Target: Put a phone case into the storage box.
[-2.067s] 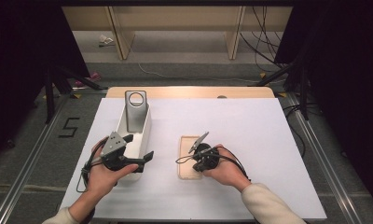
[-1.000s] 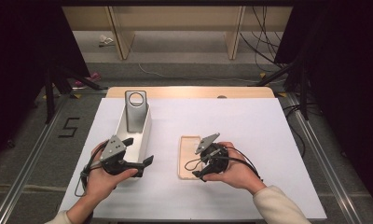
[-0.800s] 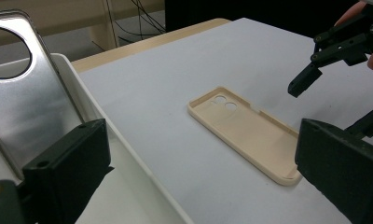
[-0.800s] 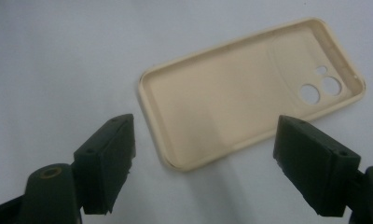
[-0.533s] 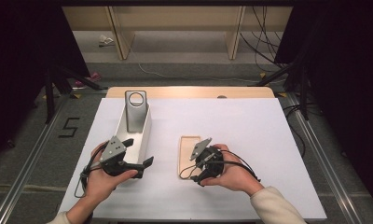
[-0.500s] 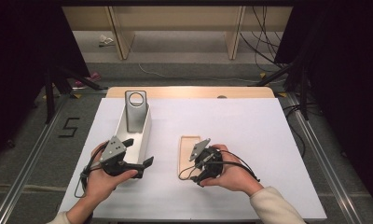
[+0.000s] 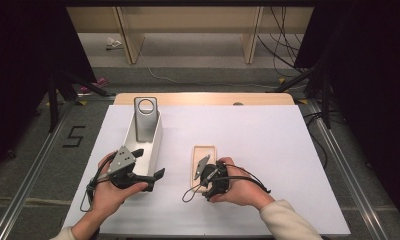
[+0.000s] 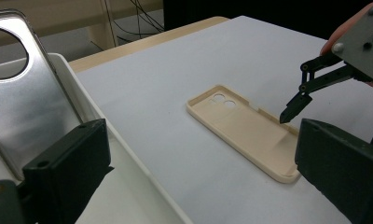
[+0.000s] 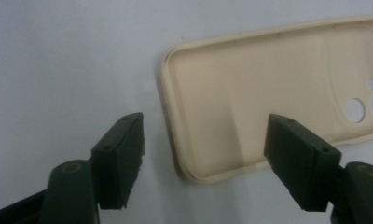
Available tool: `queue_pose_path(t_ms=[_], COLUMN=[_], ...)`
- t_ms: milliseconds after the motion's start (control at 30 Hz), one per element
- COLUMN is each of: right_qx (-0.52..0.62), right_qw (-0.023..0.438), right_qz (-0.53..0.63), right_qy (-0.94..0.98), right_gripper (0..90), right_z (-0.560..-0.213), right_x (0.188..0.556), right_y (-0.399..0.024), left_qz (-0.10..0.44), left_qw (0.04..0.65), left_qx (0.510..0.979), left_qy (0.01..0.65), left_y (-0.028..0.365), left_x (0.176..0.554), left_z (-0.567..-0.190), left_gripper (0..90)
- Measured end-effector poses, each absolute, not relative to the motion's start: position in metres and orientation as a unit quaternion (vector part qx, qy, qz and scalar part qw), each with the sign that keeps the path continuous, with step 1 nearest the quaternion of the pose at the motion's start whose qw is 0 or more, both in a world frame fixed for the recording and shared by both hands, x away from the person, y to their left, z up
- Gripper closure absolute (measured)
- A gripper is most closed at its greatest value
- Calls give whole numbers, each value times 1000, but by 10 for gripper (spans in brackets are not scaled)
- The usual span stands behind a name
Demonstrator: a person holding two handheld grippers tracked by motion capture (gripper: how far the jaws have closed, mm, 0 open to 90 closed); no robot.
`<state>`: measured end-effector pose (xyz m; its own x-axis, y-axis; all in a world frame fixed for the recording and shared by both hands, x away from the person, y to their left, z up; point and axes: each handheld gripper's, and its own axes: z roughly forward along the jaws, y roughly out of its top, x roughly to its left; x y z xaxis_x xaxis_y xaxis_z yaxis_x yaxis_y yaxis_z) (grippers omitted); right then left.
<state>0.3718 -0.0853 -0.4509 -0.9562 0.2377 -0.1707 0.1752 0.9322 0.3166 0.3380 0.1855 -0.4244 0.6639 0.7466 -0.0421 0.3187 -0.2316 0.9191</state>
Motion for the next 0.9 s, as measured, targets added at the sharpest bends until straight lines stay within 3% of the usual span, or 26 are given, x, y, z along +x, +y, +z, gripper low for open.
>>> queue_pose_path(t_ms=[600,900], right_qx=[72,57], right_qw=[108,84], right_qz=[99,84], right_qy=[987,991], right_gripper=[445,576], right_z=[-458,-458], right_x=[378,378], right_y=[-68,-63], left_qz=[210,211], left_qw=[508,507], left_qx=[759,759], left_qy=[350,350], left_y=[184,184], left_x=[338,338], left_z=[-425,-425], left_gripper=[30,30])
